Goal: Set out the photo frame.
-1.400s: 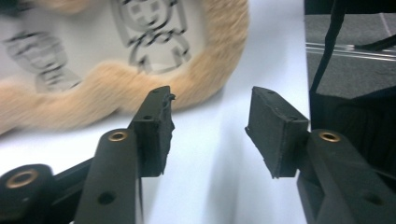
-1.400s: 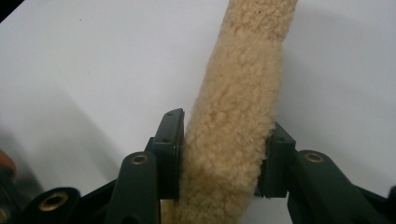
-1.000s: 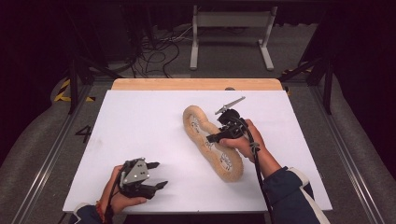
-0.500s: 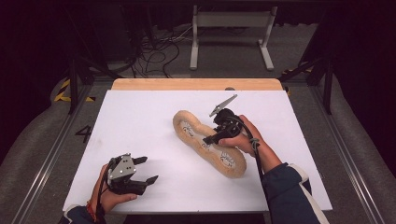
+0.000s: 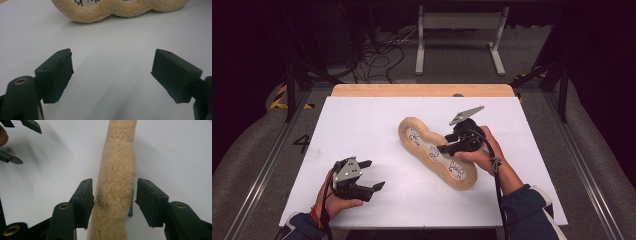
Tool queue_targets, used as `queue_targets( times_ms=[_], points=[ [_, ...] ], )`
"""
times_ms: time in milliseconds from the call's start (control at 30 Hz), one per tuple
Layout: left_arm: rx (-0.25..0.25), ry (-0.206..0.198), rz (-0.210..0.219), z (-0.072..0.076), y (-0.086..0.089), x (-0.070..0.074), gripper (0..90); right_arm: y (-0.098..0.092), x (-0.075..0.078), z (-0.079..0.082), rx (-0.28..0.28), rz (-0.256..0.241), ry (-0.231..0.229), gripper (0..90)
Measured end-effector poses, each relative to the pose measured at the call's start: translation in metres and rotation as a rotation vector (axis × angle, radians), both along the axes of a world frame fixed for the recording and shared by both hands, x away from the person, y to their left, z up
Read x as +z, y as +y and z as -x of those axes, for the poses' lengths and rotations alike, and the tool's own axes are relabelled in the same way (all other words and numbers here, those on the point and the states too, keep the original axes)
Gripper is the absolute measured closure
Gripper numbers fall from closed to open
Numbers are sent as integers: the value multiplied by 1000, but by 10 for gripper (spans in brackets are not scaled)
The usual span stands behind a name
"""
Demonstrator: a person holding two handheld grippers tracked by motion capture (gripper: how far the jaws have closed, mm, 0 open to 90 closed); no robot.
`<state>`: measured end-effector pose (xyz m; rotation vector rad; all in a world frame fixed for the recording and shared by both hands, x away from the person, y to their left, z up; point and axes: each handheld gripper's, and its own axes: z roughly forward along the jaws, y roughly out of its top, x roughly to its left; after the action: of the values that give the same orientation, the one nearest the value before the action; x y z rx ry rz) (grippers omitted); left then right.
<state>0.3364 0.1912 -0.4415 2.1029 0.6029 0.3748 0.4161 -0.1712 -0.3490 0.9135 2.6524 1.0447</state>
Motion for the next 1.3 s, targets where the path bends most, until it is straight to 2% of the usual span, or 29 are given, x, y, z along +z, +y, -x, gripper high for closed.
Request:
queue_targets(
  times_ms=[67, 167, 267, 367, 467, 533, 733, 767, 867, 900, 967, 1067, 1167, 1233, 1300],
  points=[
    [30, -14, 19, -5, -1, 0, 171, -8, 3, 8, -33, -12, -31, 436],
    [57, -12, 42, -16, -3, 1, 171, -19, 7, 21, -79, -27, -88, 430],
    [56, -11, 37, -23, -7, 2, 168, -33, 9, 36, -118, -68, -127, 433],
    [66, -21, 28, -33, -12, 1, 168, -40, 8, 46, -144, -84, -150, 434],
    [76, -29, 19, -46, -17, 2, 177, -49, 2, 61, -169, -103, -181, 435],
    [84, -26, 10, -55, -21, 1, 194, -58, -5, 76, -191, -135, -198, 436],
    [87, -11, 32, -72, -30, 0, 201, -68, -19, 95, -216, -138, -211, 440],
    [84, -7, 21, -76, -32, 0, 201, -71, -22, 100, -230, -142, -217, 438],
    [86, -5, 35, -84, -38, 0, 206, -77, -31, 110, -256, -158, -216, 441],
    [84, -18, 30, -88, -41, 0, 216, -79, -35, 114, -265, -152, -220, 450],
    [85, 1, 44, -94, -44, 1, 243, -82, -42, 122, -276, -164, -221, 472],
    [97, 6, 54, -101, -46, 1, 256, -82, -50, 131, -280, -161, -224, 525],
    [111, 23, 56, -112, -51, -3, 272, -81, -55, 134, -282, -153, -218, 551],
    [123, 40, 74, -120, -53, -6, 281, -78, -62, 134, -279, -152, -198, 554],
    [132, 26, 75, -124, -55, -8, 294, -75, -67, 134, -280, -131, -192, 554]
  ],
)
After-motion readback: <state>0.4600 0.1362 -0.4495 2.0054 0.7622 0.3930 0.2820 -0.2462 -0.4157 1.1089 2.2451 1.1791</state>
